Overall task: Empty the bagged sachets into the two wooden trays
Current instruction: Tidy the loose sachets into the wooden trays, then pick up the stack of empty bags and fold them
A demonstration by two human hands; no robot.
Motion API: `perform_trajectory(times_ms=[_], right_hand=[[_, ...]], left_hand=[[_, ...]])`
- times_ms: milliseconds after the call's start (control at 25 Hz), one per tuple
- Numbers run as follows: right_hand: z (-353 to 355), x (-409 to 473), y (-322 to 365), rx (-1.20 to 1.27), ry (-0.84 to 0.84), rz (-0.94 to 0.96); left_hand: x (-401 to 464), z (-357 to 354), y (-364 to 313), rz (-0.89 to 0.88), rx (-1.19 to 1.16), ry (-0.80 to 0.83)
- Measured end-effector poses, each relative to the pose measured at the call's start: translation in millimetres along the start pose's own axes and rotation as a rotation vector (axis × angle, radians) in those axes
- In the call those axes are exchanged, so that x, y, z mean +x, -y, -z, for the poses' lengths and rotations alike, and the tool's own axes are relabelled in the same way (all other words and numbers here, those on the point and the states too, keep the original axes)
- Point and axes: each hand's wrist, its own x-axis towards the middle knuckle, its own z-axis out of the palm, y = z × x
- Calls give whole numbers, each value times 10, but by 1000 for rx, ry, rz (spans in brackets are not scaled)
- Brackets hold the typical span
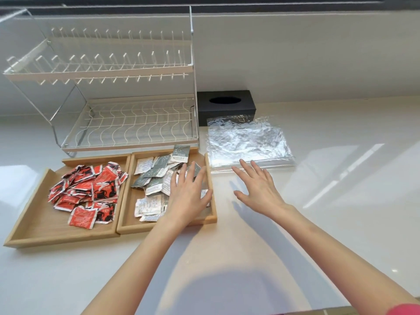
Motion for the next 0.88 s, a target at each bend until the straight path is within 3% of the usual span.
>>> perform_trajectory(times_ms=[360, 680, 880], right_hand=[[253, 222, -903, -82, 50, 26], [196, 683, -1428, -207, 130, 55], [44, 954, -1527, -211, 59, 74]], left_hand=[[503, -314, -652, 21, 25, 40], [1049, -661, -774, 65, 120, 135], [1213, -889, -775, 95, 56, 19]])
